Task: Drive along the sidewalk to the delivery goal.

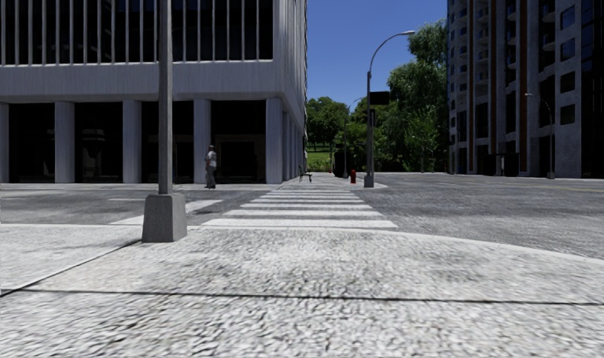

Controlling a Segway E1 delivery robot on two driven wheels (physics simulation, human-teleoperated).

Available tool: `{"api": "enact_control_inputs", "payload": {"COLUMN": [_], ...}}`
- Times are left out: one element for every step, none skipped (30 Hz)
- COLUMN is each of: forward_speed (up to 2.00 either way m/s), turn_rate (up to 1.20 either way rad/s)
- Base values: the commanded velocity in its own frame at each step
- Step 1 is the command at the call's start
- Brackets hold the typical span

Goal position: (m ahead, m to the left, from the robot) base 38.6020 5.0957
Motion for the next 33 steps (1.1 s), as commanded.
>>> {"api": "enact_control_inputs", "payload": {"forward_speed": [1.99,2.00,2.00,2.00,2.00,2.00,2.00,2.00,2.00,2.00,2.00,2.00,2.00,2.00,2.00,2.00,2.00,2.00,2.00,2.00,2.00,2.00,2.00,2.00,2.00,2.00,2.00,2.00,2.00,2.00,2.00,2.00,2.00], "turn_rate": [0.00,0.00,0.00,0.00,0.00,0.00,0.00,0.00,0.00,0.00,0.00,0.00,0.00,0.00,0.00,0.00,0.00,0.00,0.00,0.00,0.00,0.00,0.00,0.00,0.00,0.00,0.00,0.00,0.00,0.00,0.00,0.00,0.00]}}
